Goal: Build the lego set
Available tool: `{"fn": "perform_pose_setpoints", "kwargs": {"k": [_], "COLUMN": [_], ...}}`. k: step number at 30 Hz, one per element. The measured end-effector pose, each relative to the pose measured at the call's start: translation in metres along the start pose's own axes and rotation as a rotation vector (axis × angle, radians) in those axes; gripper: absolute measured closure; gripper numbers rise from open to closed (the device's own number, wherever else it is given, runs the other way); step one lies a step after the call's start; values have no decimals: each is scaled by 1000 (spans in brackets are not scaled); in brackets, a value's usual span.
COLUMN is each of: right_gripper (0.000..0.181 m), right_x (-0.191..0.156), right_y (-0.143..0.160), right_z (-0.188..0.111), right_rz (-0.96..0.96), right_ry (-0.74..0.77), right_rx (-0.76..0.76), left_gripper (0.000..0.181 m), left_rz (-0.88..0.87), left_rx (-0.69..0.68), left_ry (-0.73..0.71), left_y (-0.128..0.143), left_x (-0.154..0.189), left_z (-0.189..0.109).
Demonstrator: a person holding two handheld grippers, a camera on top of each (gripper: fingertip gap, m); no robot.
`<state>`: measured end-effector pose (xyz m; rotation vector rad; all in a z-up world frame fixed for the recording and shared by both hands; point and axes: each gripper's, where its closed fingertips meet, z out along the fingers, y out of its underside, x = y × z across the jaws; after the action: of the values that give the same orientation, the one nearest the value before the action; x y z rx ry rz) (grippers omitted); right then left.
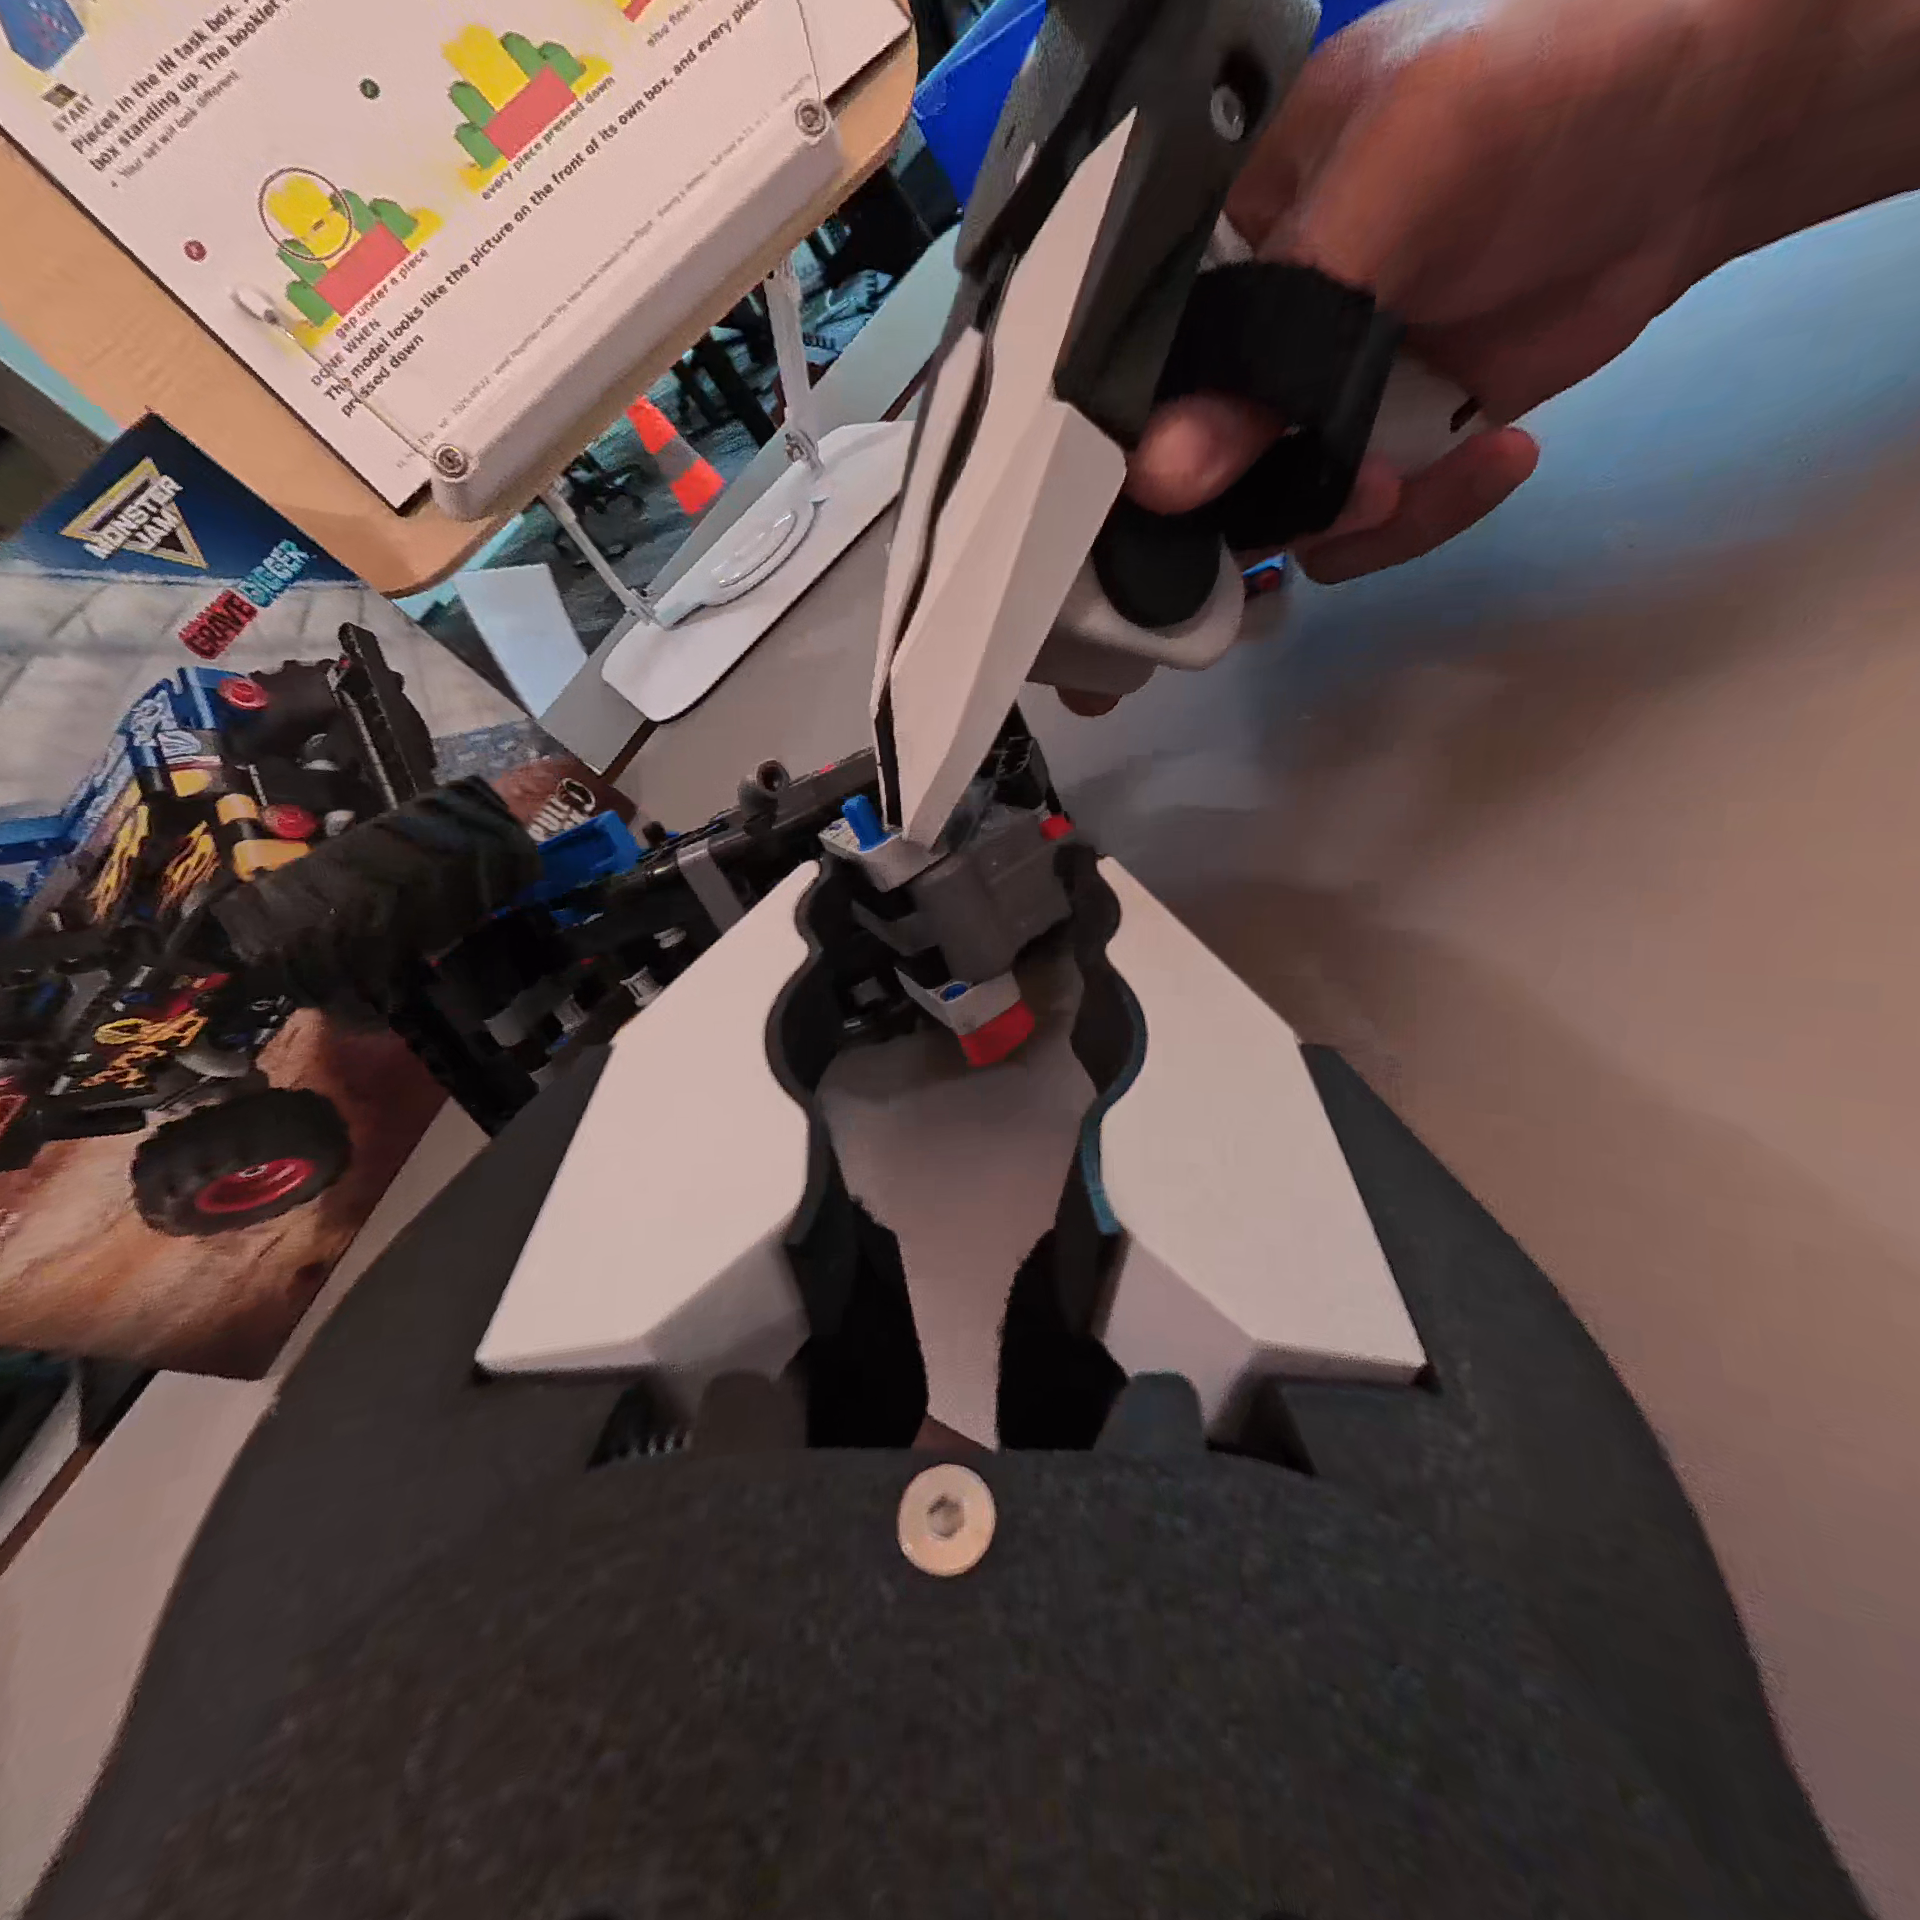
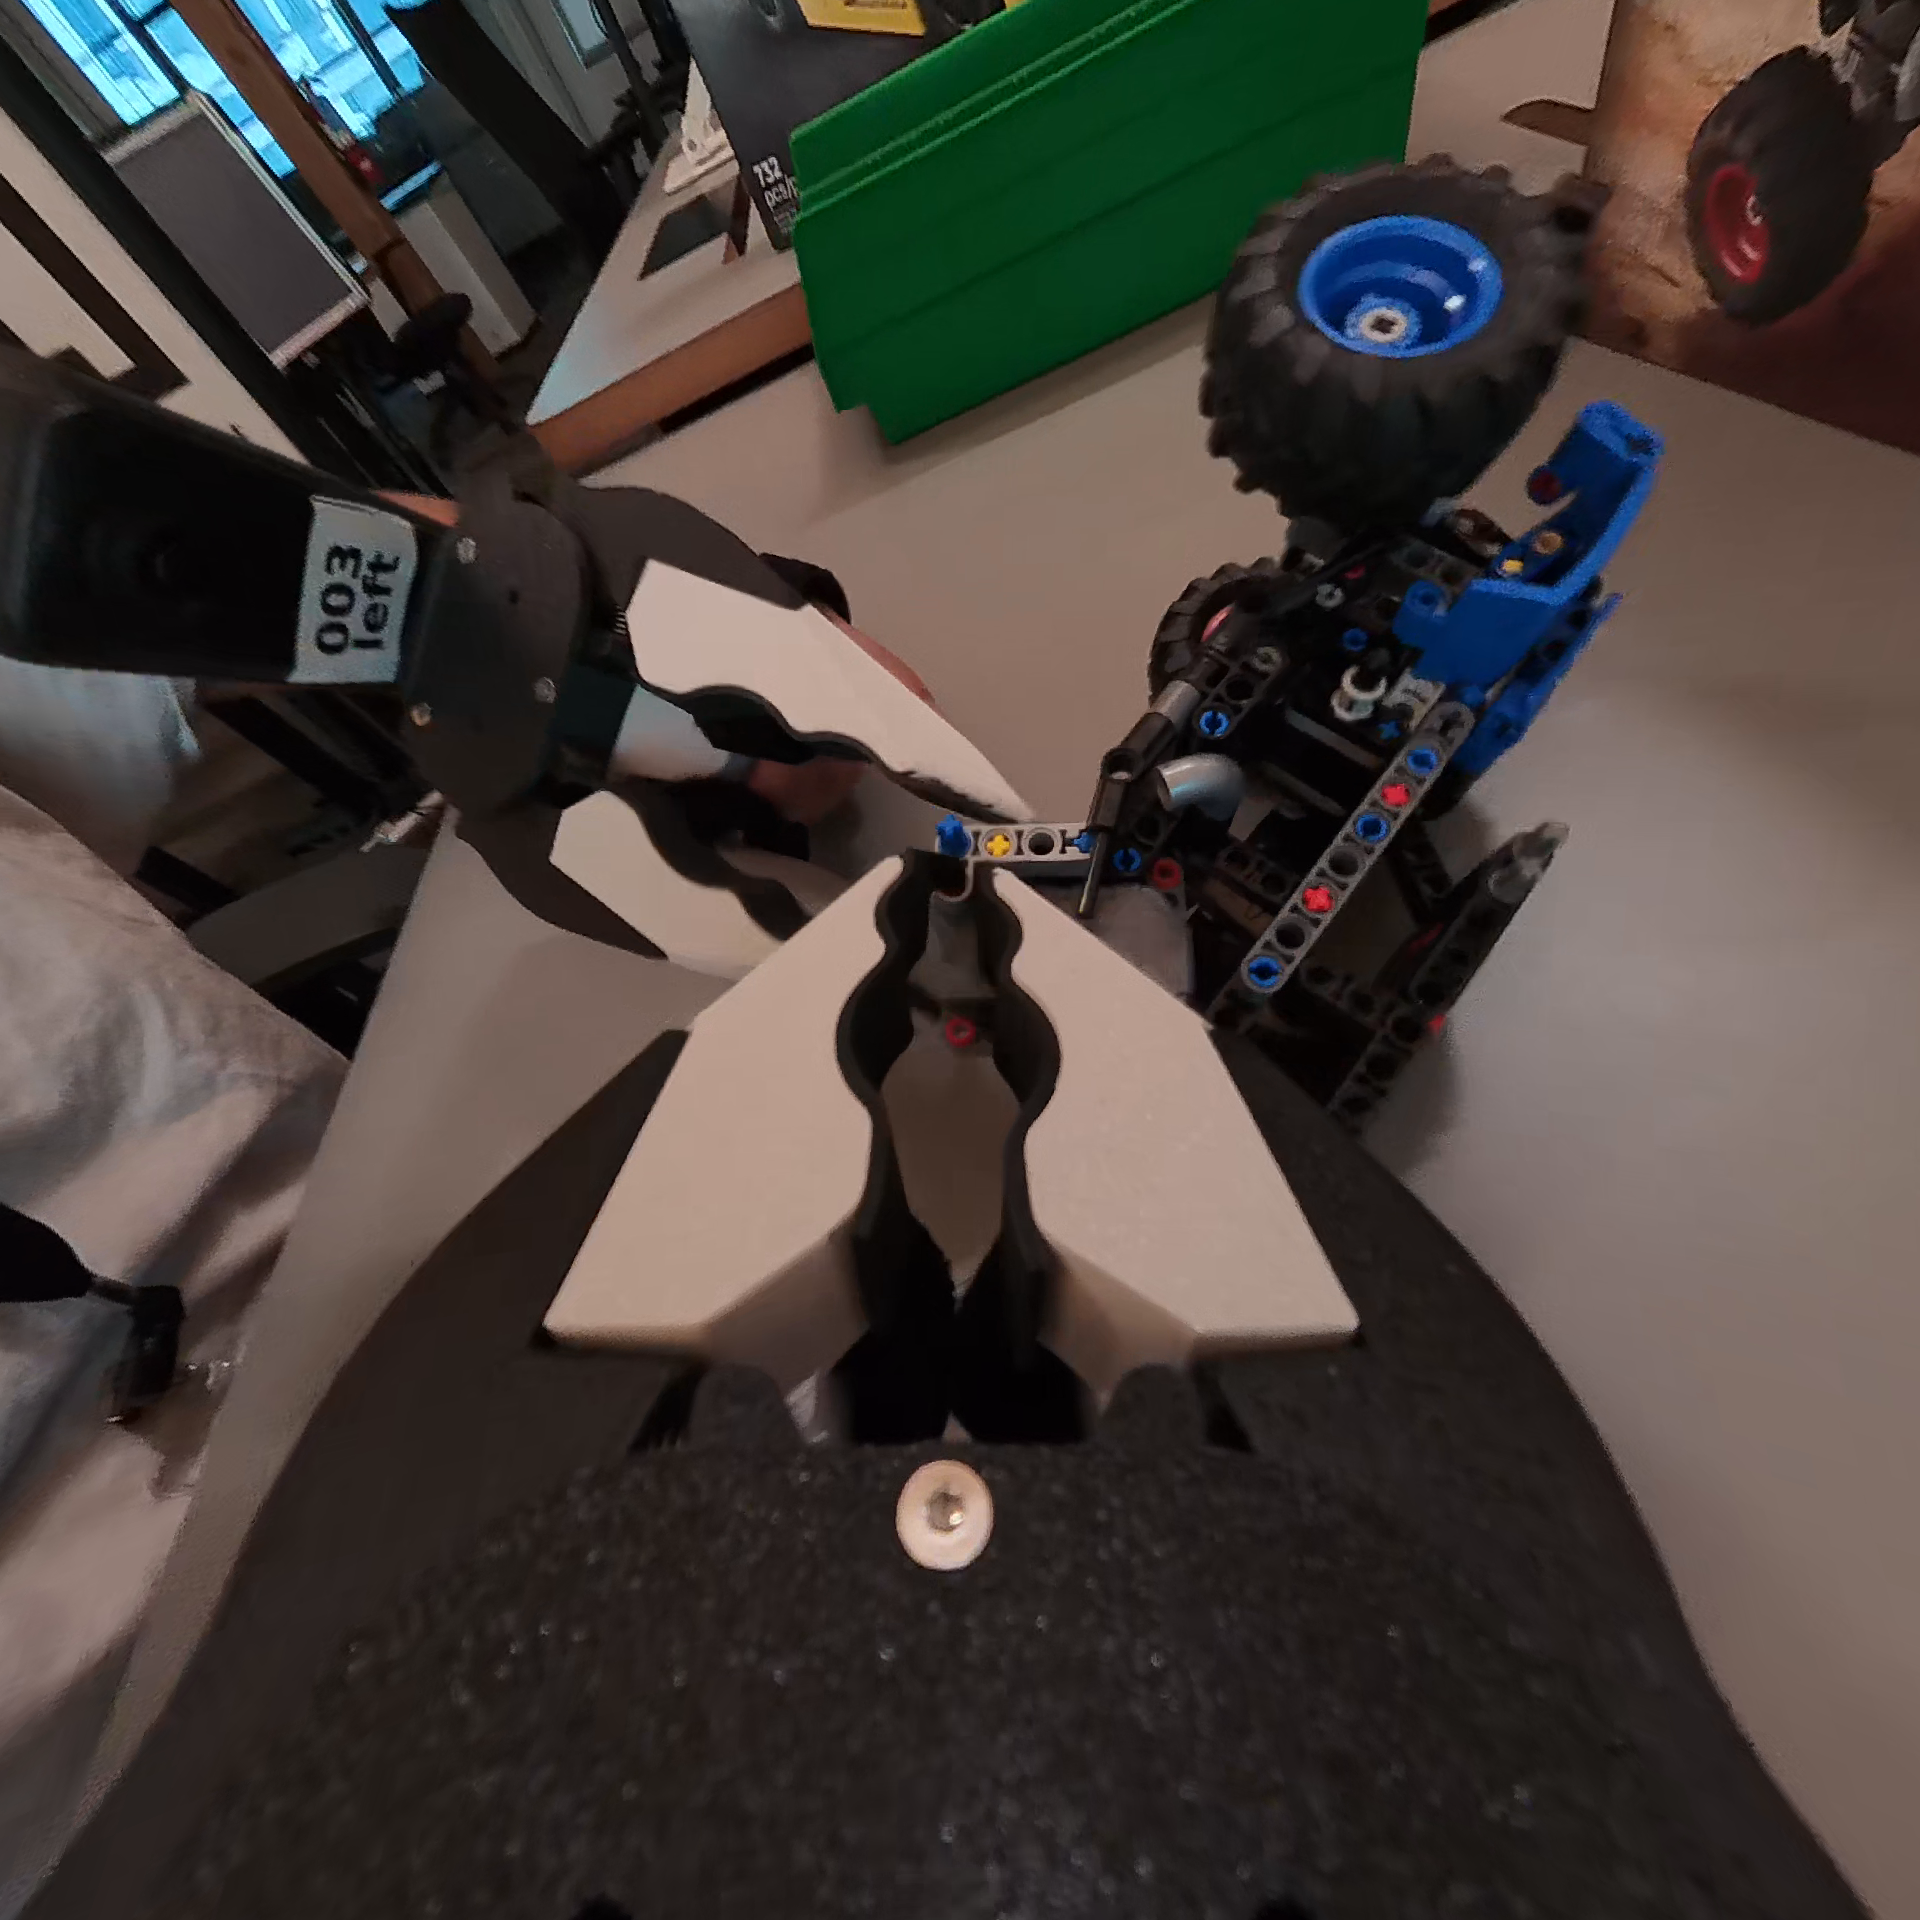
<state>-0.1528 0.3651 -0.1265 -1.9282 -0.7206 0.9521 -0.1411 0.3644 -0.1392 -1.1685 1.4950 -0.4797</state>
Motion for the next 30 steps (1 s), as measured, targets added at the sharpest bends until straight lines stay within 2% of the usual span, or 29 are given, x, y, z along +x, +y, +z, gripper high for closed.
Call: {"fn": "perform_pose_setpoints", "kwargs": {"k": [3, 13, 18, 23, 27, 30], "right_gripper": [169, 173, 167, 159, 159, 164], "right_x": [5, 12, 18, 15, 21, 21], "right_y": [-3, -7, -17, -12, -11, -11], "right_z": [-2, -5, -23, -7, 1, 4], "right_rz": [-34, -80, -183, -118, -74, -47], "right_ry": [42, 104, 174, 164, 174, 171], "right_rx": [13, 34, 68, 37, 73, 87], "left_gripper": [156, 162, 171, 169, 157, 165], "left_rz": [-11, -20, -28, -64, -33, -4], "left_rx": [-10, 10, 17, 0, -41, -44], "left_ry": [-37, -57, -71, -41, -22, -22], "left_y": [2, 0, 1, 6, 12, 12], "left_x": [-6, -12, -17, -19, -15, -12], "left_z": [1, 0, -1, -1, 2, 2]}}
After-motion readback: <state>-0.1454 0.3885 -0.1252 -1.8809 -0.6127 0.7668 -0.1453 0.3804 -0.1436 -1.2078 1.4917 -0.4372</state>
